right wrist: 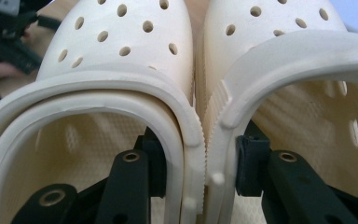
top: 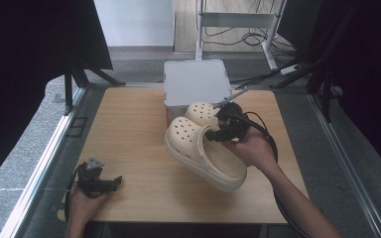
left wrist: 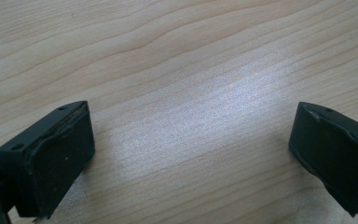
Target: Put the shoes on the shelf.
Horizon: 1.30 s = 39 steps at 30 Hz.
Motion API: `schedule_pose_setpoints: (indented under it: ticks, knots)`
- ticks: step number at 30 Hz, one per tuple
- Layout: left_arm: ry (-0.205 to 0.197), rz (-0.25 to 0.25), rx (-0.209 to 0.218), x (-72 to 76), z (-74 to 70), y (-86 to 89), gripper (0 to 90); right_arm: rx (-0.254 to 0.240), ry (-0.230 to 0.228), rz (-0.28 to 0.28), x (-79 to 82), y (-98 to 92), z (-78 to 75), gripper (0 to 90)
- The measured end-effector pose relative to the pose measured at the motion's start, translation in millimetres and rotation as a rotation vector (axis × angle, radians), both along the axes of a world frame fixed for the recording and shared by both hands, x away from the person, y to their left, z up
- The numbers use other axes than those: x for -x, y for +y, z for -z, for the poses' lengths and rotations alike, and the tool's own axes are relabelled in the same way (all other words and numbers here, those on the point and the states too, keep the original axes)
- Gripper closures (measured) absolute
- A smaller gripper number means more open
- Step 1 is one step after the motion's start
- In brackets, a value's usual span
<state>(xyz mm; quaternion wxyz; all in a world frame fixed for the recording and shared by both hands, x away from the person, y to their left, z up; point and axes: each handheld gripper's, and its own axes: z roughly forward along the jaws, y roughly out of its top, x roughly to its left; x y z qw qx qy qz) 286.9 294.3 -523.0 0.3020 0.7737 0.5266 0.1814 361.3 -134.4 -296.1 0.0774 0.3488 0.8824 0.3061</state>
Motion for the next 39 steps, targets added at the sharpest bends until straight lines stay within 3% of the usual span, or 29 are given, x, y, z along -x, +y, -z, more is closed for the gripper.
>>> schedule_pose_setpoints:
  ticks: [3, 12, 16, 25, 39]
  knots:
    - [0.002, 0.001, 0.001, 0.0, -0.2, 0.1, 0.0, 0.016, -0.025, 0.024, -6.9, 7.7, -10.6, 63.4]
    - [0.006, 0.004, 0.002, 0.0, -0.4, 0.3, 0.0, -0.001, -0.053, 0.086, -28.0, 20.8, -37.3, 63.5]
    - [0.007, 0.004, 0.002, 0.0, -0.5, 0.4, 0.0, -0.001, -0.049, 0.115, -36.8, 21.6, -44.7, 63.6]
    - [0.006, 0.005, 0.001, -0.1, -0.5, 0.5, 0.0, 0.014, -0.067, 0.216, -63.5, 25.5, -56.7, 63.6]
    - [0.003, 0.002, 0.000, 0.0, -0.1, 0.1, 0.0, 0.013, -0.078, 0.351, -114.6, 52.8, -64.3, 63.5]
